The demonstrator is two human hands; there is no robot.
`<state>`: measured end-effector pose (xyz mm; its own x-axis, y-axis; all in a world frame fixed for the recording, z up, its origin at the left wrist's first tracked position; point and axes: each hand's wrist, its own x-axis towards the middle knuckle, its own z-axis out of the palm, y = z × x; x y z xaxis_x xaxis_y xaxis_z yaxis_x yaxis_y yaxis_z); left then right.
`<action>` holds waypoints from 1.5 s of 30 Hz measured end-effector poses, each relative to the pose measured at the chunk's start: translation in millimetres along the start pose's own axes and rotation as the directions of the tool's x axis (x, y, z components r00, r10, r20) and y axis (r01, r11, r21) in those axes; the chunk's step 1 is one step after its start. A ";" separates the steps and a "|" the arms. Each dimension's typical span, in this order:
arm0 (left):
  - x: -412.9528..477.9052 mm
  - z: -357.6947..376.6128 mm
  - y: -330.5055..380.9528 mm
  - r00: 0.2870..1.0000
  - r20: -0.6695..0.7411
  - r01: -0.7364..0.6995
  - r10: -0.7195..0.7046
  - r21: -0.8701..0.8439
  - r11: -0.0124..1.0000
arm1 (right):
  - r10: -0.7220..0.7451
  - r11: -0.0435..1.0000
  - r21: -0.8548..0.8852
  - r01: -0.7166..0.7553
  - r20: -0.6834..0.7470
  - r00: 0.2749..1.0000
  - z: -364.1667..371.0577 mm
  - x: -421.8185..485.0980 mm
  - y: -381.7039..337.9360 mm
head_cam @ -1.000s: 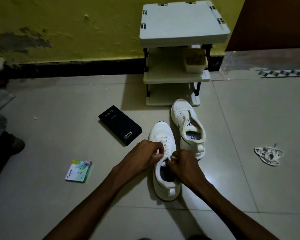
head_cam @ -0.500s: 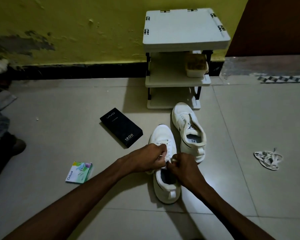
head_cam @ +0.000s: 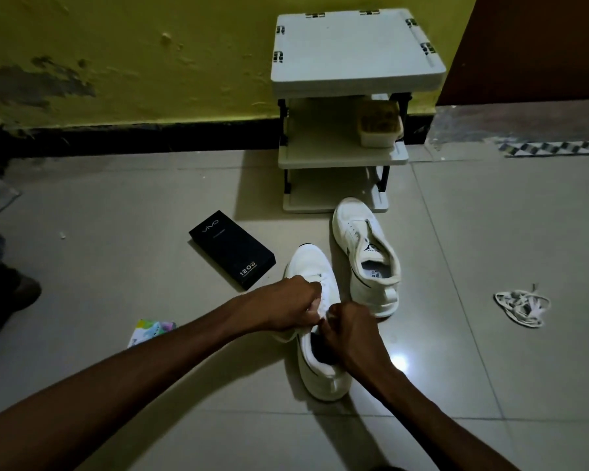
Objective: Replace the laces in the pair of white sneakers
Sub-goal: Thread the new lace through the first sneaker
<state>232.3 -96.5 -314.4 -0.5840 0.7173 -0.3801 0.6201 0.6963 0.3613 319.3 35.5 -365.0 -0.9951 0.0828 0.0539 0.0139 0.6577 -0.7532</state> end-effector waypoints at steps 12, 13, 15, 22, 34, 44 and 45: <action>-17.4 22.6 -22.6 0.942 -0.334 -0.114 -0.034 -0.413 0.903 | -0.040 0.999 -0.021 0.038 -0.073 0.997 4.1 -4.2 4.1; -16.8 22.9 -23.5 0.942 -0.331 -0.112 -0.048 -0.447 0.888 | -0.038 0.999 -0.024 0.036 -0.070 0.997 4.1 -4.7 3.4; -14.6 20.4 -24.9 0.956 -0.289 -0.109 -0.043 -0.488 0.866 | -0.032 0.999 -0.037 0.029 -0.058 0.998 3.6 -4.4 1.5; -7.9 16.7 -27.9 0.997 -0.076 -0.035 -0.008 -0.551 0.834 | 0.027 0.995 -0.096 -0.026 0.006 1.000 3.3 -2.3 -0.5; -5.7 24.3 -2.6 0.988 -0.141 0.033 -0.061 -0.193 0.981 | 0.080 0.992 -0.099 -0.078 0.018 0.997 2.2 -4.6 -10.0; -1.8 5.0 -12.1 0.981 -0.139 0.078 -0.133 -0.344 0.936 | 0.099 0.992 -0.085 -0.096 0.035 0.994 0.8 -3.7 -12.3; -1.2 3.9 -18.1 0.967 -0.184 0.088 -0.177 -0.412 0.907 | 0.094 0.992 -0.083 -0.092 0.023 0.995 0.4 -4.7 -12.6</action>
<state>223.8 -110.1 -323.8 -0.7708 0.5746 -0.2750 0.2954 0.7049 0.6449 323.7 26.5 -356.0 -0.9914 0.1272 -0.0324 0.1135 0.7069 -0.6981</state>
